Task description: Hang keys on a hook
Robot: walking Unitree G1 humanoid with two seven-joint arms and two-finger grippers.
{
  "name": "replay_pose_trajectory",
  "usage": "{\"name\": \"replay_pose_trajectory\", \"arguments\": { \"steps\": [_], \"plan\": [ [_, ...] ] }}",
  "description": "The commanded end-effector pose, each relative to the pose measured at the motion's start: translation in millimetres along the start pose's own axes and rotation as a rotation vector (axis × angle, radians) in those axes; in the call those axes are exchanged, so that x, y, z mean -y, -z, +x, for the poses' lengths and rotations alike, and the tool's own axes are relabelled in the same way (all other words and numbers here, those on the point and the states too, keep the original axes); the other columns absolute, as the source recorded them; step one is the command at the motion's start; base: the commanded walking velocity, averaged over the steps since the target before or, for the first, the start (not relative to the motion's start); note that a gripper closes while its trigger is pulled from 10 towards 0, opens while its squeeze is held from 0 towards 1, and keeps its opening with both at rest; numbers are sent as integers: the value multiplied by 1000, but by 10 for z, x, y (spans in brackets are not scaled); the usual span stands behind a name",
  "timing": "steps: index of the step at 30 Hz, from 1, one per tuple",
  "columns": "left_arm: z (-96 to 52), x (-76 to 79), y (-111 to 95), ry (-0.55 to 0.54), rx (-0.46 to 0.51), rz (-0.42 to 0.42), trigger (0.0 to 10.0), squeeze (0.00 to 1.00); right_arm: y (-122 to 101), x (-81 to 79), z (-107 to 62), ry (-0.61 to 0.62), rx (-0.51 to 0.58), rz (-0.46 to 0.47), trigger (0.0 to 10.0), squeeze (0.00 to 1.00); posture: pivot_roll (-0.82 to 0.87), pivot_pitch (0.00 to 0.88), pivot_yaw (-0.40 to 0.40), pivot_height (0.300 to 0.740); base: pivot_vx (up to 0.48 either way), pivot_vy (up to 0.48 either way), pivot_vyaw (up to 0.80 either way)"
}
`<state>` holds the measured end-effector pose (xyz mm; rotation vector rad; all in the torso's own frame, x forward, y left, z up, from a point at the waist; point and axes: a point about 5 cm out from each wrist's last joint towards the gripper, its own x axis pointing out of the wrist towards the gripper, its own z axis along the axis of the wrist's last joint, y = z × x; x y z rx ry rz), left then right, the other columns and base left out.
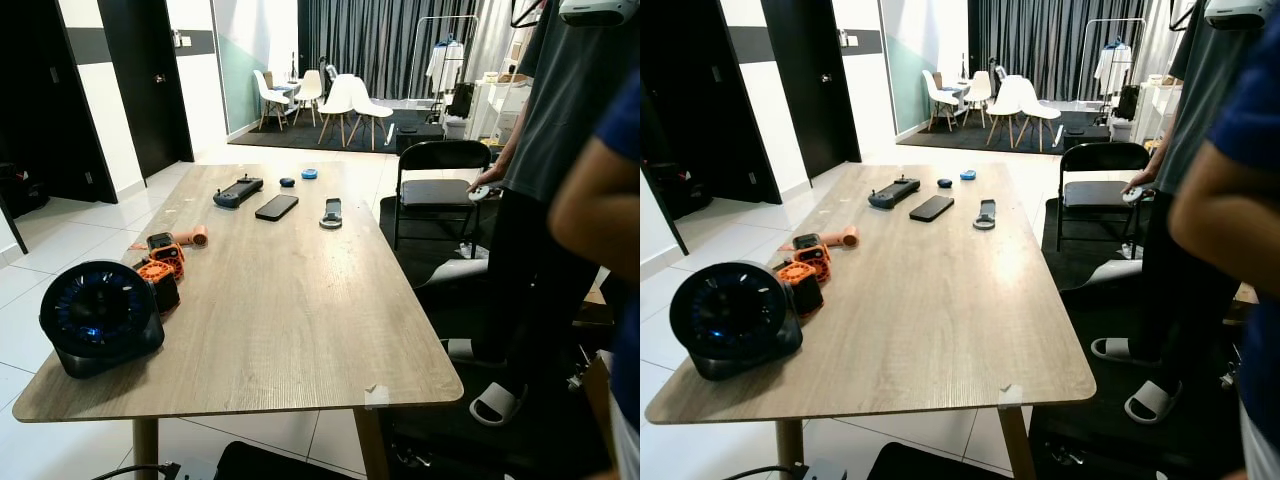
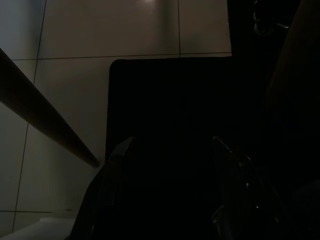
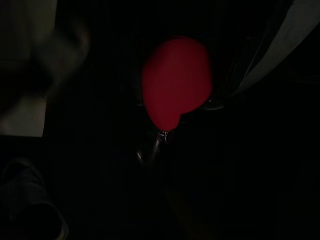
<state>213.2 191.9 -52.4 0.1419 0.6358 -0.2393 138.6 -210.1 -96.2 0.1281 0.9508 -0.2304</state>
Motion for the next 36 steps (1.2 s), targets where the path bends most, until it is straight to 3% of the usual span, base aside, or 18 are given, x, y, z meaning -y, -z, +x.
{"name": "replay_pose_trajectory", "arguments": {
  "steps": [1, 7, 12, 18, 23, 36],
  "plan": [
    [-19, -63, 30, -13, -17, 9, 10000, 0, 29, -11, -4, 1, -11, 5, 10000, 0, 72, 37, 39, 740, 0, 0, 0],
    [-24, -76, 45, -11, -30, 26, 10000, 0, 16, -25, 0, -1, -6, 8, 10000, 0, 73, 40, 45, 740, 0, 0, 0],
    [-22, -82, 47, -10, -37, 33, 10000, 0, 13, -52, -1, -13, 0, -47, 10000, 0, 76, 42, 49, 740, 0, 0, 0],
    [-21, -81, 52, -1, -45, 37, 10000, 0, 24, -57, -3, -4, 1, -14, 10000, 0, 78, 45, 54, 740, 0, 0, 0],
    [-20, -79, 51, 4, -46, 56, 10000, 0, 23, -79, -2, -17, 1, -58, 10000, 0, 80, 46, 54, 740, 0, 0, 0],
    [-39, 13, 114, -74, -14, -38, 10000, 0, -158, 43, 31, -41, 20, -208, 10000, 0, 68, 51, -57, 740, 0, 0, 0]
  ]
}}
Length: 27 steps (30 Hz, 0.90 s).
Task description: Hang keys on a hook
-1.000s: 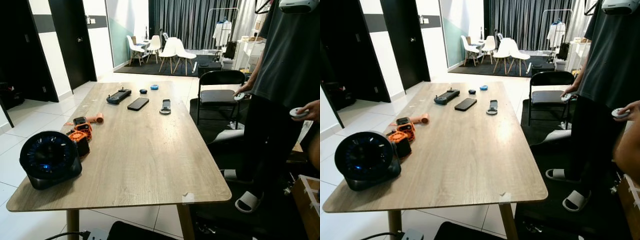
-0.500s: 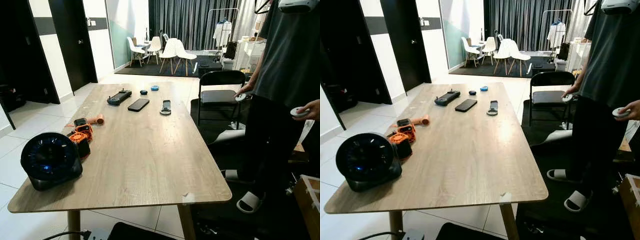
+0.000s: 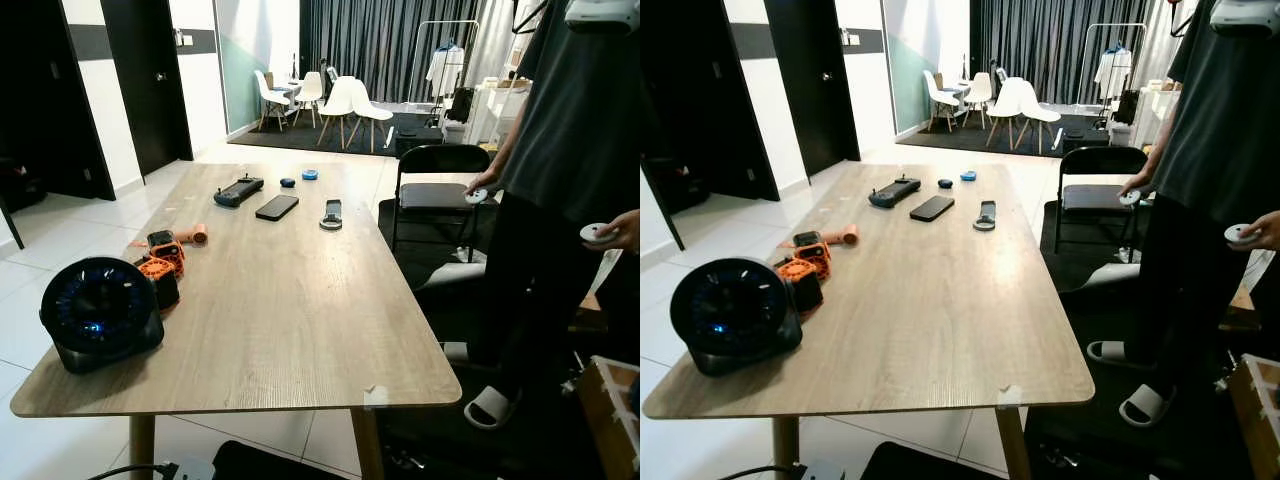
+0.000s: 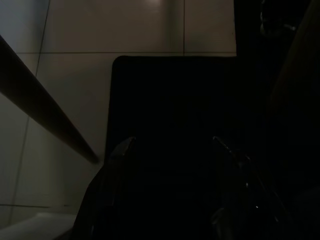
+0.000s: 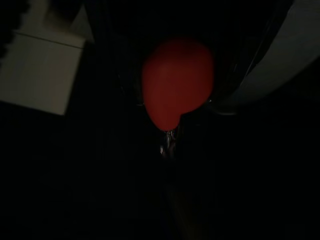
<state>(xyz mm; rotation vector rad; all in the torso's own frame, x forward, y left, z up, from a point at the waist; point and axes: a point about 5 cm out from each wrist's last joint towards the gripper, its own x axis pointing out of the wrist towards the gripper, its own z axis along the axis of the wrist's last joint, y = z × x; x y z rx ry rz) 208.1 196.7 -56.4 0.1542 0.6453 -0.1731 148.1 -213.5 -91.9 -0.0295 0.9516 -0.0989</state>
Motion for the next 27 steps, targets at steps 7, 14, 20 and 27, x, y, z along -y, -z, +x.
{"name": "replay_pose_trajectory", "arguments": {
  "steps": [7, 14, 20, 27],
  "plan": [
    [-64, 61, 122, -29, 2, -54, 10000, 0, -152, 89, 31, 1, 17, -39, 10000, 0, 83, 50, -83, 740, 0, 0, 0],
    [-69, 10, 117, -39, -1, -52, 10000, 0, -168, 19, 43, -7, 19, -29, 10000, 0, 87, 45, -69, 740, 0, 0, 0],
    [-39, 16, 78, -32, -4, -70, 10000, 0, -80, -14, 26, -8, 3, -11, 10000, 0, 82, 42, -57, 740, 0, 0, 0],
    [-25, 28, 50, -22, 2, -68, 10000, 0, -26, 3, 13, 0, -12, 5, 10000, 0, 83, 41, -47, 740, 0, 0, 0]
  ]
}}
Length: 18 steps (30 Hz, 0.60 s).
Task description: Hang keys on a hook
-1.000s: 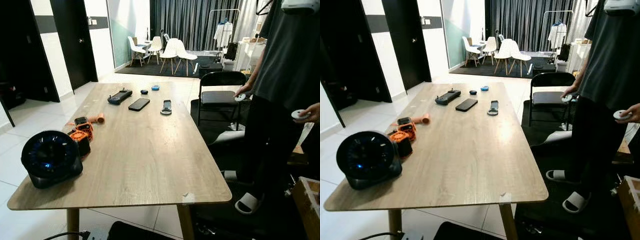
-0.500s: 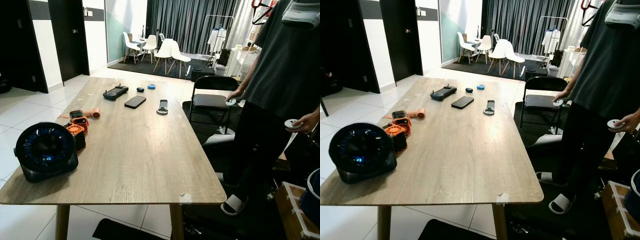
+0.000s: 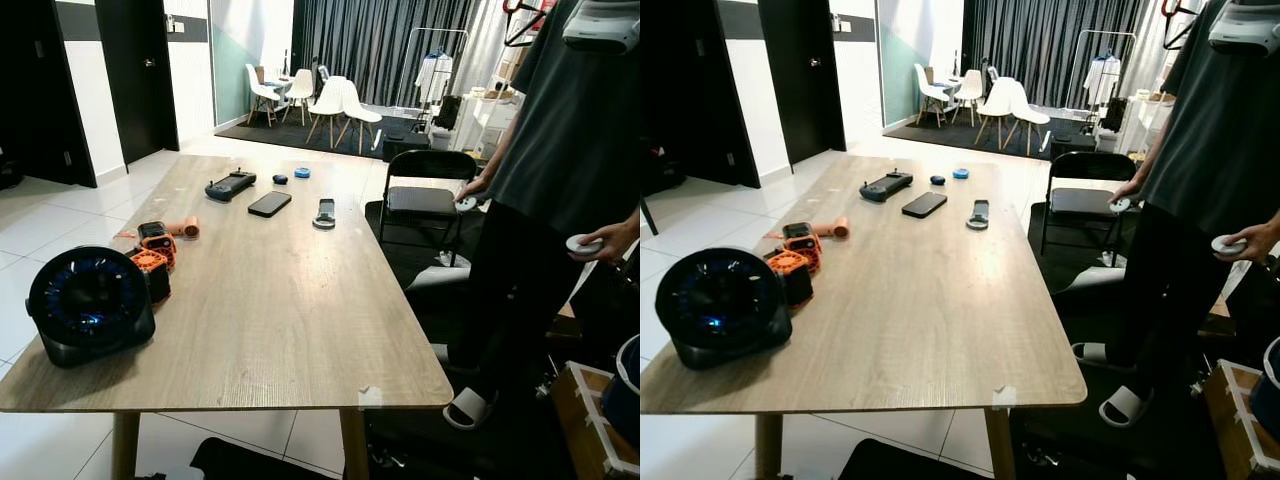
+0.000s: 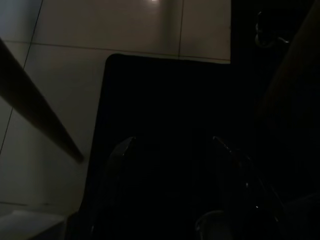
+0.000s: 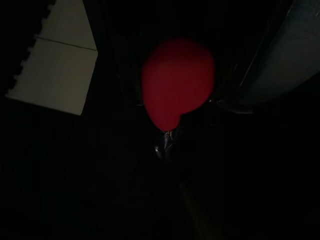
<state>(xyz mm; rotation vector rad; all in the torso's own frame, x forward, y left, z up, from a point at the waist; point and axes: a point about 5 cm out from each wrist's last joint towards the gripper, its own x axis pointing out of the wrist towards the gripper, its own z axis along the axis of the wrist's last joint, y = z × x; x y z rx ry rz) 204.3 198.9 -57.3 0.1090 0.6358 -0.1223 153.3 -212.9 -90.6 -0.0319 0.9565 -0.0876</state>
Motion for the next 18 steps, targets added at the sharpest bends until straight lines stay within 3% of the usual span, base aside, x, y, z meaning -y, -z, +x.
{"name": "replay_pose_trajectory", "arguments": {
  "steps": [1, 18],
  "plan": [
    [1, 41, 17, 15, -9, -10, 10000, 0, 32, 14, -8, 10, -9, 14, 10000, 0, 83, 41, -47, 740, 0, 0, 0],
    [-15, -1, 16, 18, -1, -26, 10000, 0, 45, -19, -8, 10, -11, 45, 10000, 0, 89, 38, -34, 740, 0, 0, 0]
  ]
}}
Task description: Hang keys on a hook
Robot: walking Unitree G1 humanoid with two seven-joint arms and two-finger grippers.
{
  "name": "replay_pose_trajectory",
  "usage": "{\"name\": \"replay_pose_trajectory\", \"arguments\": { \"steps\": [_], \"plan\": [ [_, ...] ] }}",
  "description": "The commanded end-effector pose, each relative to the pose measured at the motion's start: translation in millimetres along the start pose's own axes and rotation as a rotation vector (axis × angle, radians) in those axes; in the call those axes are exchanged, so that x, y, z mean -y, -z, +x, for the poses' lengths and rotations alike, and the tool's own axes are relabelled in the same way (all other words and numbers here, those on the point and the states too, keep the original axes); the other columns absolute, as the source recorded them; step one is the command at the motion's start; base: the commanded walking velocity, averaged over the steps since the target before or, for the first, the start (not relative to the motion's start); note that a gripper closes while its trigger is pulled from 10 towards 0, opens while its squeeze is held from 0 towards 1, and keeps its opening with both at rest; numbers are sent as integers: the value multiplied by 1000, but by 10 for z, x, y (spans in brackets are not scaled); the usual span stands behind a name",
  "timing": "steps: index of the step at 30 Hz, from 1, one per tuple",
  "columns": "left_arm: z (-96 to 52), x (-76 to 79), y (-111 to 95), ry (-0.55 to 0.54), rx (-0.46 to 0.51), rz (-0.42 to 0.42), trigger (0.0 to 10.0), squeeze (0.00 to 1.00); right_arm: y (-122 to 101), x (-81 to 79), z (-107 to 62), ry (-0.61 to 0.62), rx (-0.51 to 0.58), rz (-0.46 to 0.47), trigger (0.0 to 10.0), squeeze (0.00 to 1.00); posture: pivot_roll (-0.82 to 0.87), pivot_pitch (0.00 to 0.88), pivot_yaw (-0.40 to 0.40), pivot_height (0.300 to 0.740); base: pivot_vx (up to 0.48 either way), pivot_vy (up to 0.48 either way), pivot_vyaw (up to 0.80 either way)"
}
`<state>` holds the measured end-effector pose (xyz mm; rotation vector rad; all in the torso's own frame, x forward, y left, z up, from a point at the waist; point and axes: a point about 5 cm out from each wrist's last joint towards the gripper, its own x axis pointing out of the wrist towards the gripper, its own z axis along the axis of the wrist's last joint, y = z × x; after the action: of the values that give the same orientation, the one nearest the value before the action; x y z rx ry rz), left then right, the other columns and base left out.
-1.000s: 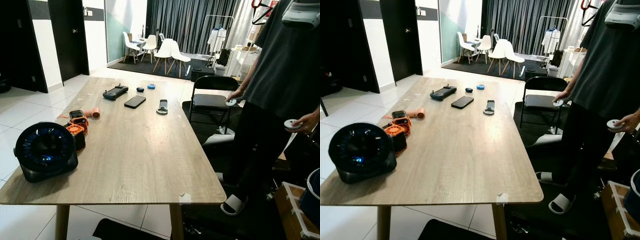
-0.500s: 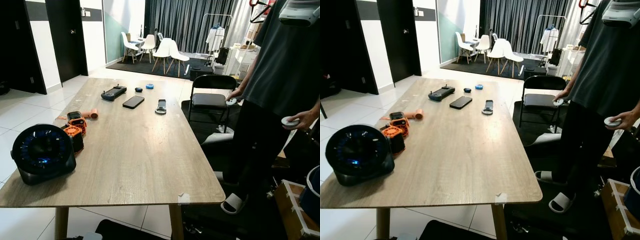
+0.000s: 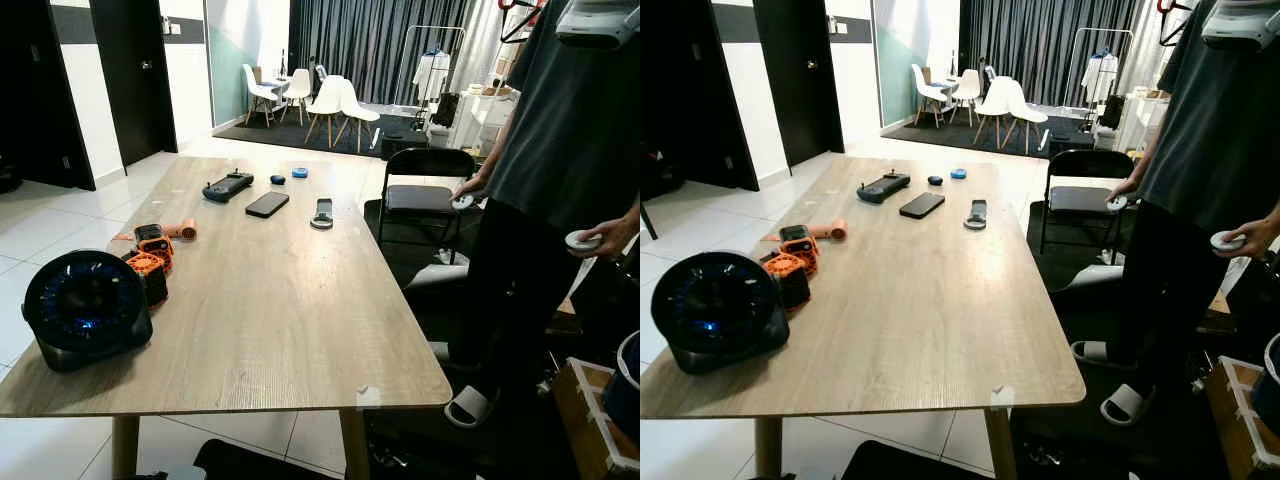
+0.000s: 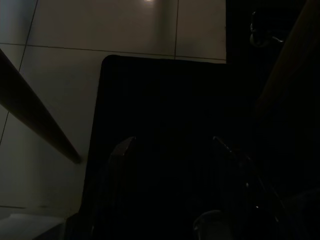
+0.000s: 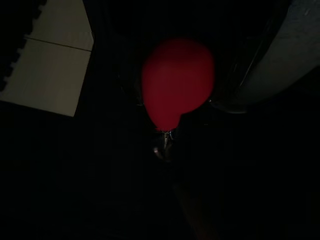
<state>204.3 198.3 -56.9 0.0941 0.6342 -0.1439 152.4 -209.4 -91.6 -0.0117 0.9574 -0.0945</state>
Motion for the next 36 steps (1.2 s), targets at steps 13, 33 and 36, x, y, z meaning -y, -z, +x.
{"name": "replay_pose_trajectory", "arguments": {
  "steps": [13, 33, 36],
  "plan": [
    [10, -4, -18, -3, -1, -24, 10000, 0, 30, 24, -7, 17, -11, 36, 10000, 0, 84, 35, -30, 740, 0, 0, 0],
    [25, -14, -51, 0, 4, -28, 10000, 0, -5, 9, 5, 17, -8, 42, 10000, 0, 87, 30, -27, 740, 0, 0, 0],
    [27, -13, -57, 1, 6, -27, 10000, 0, -8, 15, 5, 19, -8, 42, 10000, 0, 87, 30, -26, 740, 0, 0, 0]
  ]
}}
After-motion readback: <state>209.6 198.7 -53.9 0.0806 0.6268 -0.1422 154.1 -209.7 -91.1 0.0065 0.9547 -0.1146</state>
